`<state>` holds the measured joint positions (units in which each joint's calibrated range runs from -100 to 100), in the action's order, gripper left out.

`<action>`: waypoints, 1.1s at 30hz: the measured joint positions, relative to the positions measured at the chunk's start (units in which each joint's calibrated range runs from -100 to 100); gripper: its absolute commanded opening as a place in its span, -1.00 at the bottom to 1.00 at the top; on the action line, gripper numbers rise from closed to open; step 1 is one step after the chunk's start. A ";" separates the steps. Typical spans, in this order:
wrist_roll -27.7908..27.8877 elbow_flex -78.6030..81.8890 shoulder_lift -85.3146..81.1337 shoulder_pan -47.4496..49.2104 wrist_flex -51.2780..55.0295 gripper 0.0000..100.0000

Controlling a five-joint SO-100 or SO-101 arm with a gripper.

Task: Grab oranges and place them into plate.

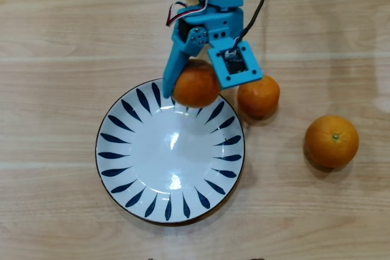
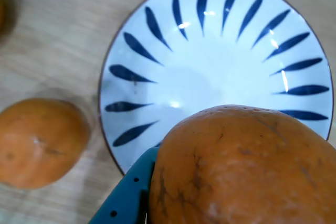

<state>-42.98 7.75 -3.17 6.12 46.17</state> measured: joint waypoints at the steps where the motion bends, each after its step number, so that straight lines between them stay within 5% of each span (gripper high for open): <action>1: 0.26 0.00 1.27 -0.84 -0.26 -0.36; 13: 1.51 0.09 11.68 -3.21 -6.12 -0.36; 20: 1.51 -0.18 11.68 -3.12 -6.20 0.00; 33: 1.51 -4.34 3.39 3.04 3.27 -0.41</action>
<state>-41.47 3.41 0.21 9.16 49.44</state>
